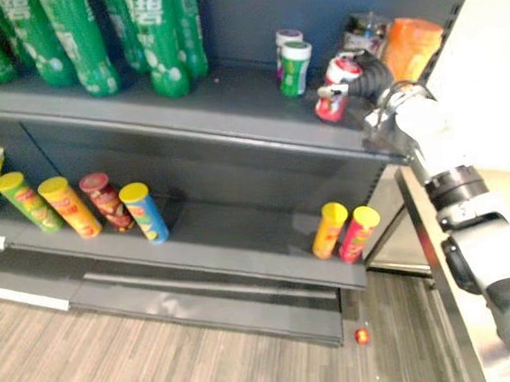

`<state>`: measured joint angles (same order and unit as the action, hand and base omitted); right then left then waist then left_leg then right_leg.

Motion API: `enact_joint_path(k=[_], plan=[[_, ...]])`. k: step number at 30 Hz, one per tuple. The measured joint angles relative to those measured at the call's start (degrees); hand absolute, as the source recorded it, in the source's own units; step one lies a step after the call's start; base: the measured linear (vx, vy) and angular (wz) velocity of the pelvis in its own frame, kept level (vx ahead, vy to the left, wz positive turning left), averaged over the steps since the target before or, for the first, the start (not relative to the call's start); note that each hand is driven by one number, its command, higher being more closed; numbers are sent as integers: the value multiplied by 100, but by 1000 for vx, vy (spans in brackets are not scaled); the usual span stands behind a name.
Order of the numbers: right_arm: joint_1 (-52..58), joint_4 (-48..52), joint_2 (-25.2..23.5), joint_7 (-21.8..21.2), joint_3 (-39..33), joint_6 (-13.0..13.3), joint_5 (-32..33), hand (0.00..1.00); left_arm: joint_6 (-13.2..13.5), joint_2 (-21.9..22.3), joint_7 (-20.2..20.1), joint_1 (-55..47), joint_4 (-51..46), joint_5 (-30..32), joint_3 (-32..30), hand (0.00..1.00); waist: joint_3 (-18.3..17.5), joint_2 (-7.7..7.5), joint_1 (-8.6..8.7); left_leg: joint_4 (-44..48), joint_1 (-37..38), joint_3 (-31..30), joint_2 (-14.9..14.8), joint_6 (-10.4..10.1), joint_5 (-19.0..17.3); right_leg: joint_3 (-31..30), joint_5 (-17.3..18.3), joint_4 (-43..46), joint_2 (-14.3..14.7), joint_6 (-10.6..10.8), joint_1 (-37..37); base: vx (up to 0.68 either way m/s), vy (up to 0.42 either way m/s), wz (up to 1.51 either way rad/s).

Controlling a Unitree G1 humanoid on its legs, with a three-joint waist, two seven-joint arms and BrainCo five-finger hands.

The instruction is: Put the gum and the chips on the shelf.

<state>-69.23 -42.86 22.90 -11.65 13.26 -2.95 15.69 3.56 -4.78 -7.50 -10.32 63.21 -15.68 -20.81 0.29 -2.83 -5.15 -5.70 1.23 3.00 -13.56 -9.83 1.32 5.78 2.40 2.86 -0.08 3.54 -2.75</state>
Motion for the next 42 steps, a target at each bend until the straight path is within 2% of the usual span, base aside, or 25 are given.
enact_joint_path(k=[15,25,26,30,32,42], plan=[[-272,-71,-607,-160,120,-9,-211,100,-48,31,24,233,-58,1,-155,0,13,-25,5,17,1,8,-21,-14,-10,-20,1,-8,18,-1,5,0,0,0],[-319,-23,-650,-265,351,1,-212,100,-50,33,23,285,-58,1,-160,0,39,-89,-12,12,-4,3,-22,-14,-10,-24,3,14,18,-3,9,0,0,0],[-319,-17,-660,-266,362,1,-212,0,-50,34,22,293,-58,1,-159,0,38,-90,-12,12,-3,5,-23,-14,-10,-26,3,15,19,-3,10,0,0,0],[-309,-75,-745,-394,647,-66,-274,0,-53,33,22,320,-59,1,-158,0,39,-92,-1,9,-2,21,-30,-14,-10,-43,4,22,28,-4,9,0,0,0],[-261,-47,-840,-394,731,-3,-407,0,-70,33,22,338,-61,1,-159,0,42,-98,-4,2,-2,19,-34,-15,-10,-45,5,24,32,-5,8,0,0,0],[-265,-83,-836,-382,527,-53,-430,0,-125,21,21,333,-168,0,-203,0,44,-191,-15,-3,17,15,-34,-20,-5,-44,6,33,32,-6,6,0,0,0]])
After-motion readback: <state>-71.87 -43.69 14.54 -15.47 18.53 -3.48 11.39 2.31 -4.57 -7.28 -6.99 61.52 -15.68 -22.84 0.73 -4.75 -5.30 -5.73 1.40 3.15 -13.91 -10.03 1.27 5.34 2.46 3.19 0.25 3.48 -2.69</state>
